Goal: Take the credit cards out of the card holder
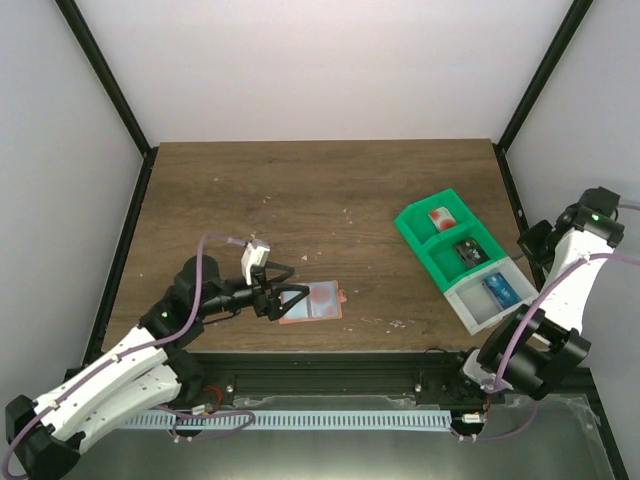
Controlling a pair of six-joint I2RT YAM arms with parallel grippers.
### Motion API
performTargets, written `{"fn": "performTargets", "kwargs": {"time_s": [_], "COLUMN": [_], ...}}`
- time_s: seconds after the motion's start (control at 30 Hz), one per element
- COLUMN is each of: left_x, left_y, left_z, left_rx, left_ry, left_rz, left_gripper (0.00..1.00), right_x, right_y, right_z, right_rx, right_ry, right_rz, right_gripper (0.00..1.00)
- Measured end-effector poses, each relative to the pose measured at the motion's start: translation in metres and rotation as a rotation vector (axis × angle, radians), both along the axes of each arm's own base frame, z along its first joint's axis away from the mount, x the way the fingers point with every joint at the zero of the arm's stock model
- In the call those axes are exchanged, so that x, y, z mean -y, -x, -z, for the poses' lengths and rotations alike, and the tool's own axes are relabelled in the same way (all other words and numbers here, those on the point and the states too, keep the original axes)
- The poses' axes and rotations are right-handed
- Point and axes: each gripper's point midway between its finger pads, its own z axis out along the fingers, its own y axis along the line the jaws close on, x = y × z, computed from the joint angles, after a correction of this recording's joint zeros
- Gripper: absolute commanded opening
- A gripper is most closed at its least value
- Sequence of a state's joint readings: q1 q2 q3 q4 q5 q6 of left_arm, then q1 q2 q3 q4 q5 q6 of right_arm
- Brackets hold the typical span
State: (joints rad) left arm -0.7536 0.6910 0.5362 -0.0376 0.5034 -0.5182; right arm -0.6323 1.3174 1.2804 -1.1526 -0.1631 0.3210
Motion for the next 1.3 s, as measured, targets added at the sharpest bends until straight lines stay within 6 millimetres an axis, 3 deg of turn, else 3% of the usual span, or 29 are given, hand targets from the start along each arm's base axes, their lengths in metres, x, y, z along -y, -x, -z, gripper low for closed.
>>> {"fn": "performTargets", "kwargs": {"time_s": [0.27, 0.5, 0.93, 1.3], "left_x": [-0.007, -0.009, -0.010, -0.009], "left_y": [0.001, 0.001, 0.001, 0.000], "left_z": [-0.010, -0.013, -0.011, -0.009], "left_rx": [0.037, 0.048, 0.048, 0.042], "left_ry": [0.025, 0.033, 0.033, 0.027], "left_rz": [-0.030, -0.043, -0.044, -0.044], "left_gripper": [1.00, 1.00, 1.00, 1.00], "right_x": [-0.010, -0.005, -0.024, -0.025], "right_y": [0.005, 0.010, 0.025, 0.013], "right_z": [0.006, -0.002, 0.024, 0.050], "right_rx": [-0.002, 0.000, -0.054, -0.065], "right_ry": [-0.129, -0.142, -0.248, -0.328], "right_rz": [-0.008, -0.017, -0.019, -0.046], "right_gripper": [0.00, 0.00, 0.00, 0.01]}}
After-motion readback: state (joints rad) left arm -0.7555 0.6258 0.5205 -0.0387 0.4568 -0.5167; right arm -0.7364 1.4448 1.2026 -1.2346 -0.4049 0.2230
